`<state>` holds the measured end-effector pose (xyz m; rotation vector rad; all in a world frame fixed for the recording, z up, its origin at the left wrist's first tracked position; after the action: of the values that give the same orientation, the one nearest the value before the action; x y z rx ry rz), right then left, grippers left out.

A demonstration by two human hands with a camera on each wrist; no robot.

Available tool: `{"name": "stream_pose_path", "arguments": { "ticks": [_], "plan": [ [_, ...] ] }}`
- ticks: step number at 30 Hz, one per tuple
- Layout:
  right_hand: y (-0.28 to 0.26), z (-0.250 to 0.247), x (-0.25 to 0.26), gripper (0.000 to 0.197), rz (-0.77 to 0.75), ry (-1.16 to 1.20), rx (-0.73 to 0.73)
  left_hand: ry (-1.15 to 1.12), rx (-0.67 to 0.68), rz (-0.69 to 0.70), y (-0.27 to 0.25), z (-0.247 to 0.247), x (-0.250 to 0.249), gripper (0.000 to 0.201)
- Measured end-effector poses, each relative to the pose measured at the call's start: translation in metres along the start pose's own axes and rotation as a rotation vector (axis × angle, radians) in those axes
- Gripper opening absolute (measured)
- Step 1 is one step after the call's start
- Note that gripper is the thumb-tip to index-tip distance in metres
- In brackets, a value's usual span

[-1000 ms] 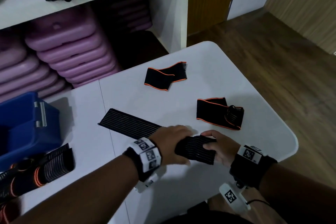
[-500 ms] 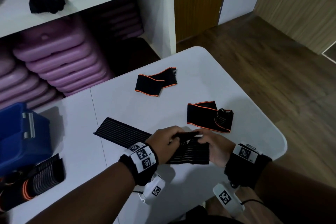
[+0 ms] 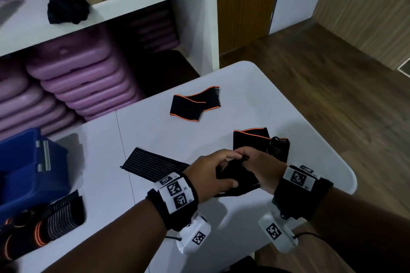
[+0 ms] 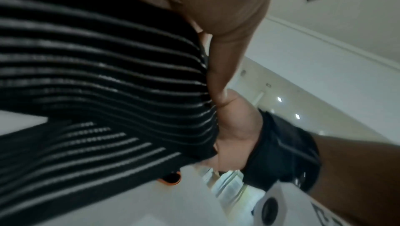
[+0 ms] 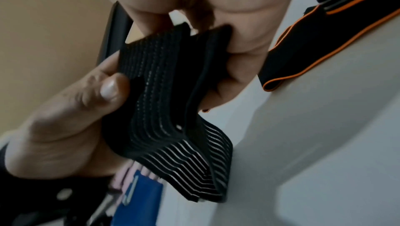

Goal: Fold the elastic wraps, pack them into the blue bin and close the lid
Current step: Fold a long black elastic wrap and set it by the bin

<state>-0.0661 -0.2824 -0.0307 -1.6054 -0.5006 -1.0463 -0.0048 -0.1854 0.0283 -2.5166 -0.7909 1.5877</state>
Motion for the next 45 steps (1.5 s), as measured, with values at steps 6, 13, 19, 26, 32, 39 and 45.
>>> {"name": "stream_pose_path", "arguments": {
  "ticks": [6,13,19,26,32,39,45],
  "plan": [
    [-0.008,0.012,0.007,0.034,0.014,0.25,0.181,-0.184,-0.022,0.012,0.0,-0.011,-0.006,0.033],
    [-0.012,0.02,0.014,0.059,0.007,0.336,0.219,0.022,-0.183,0.055,0.008,-0.026,-0.008,0.049],
    [-0.013,0.017,0.035,0.05,-0.074,0.302,0.24,0.01,-0.291,0.038,0.004,-0.037,-0.005,0.044],
    [-0.007,-0.006,0.057,0.034,-0.173,0.363,0.202,-0.271,-0.323,-0.024,-0.004,-0.049,0.011,0.038],
    [-0.009,-0.006,0.075,0.032,-0.252,0.367,0.218,-0.312,-0.137,-0.141,-0.003,-0.031,0.021,0.016],
    [0.012,-0.065,0.089,0.019,-0.339,0.444,0.034,-0.067,0.083,-0.332,-0.014,-0.031,0.06,0.022],
    [0.025,-0.137,0.085,0.029,-0.359,0.464,-0.192,0.008,0.219,-0.436,-0.037,-0.035,0.098,0.009]
  ]
}}
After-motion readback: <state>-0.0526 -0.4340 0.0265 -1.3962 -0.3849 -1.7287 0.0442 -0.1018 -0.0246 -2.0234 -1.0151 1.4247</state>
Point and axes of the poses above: each hand's wrist, its own y-axis towards the middle knuckle, its own z-axis out of the palm, x = y × z, the point moved 10 cm from there along y, towards the middle knuckle
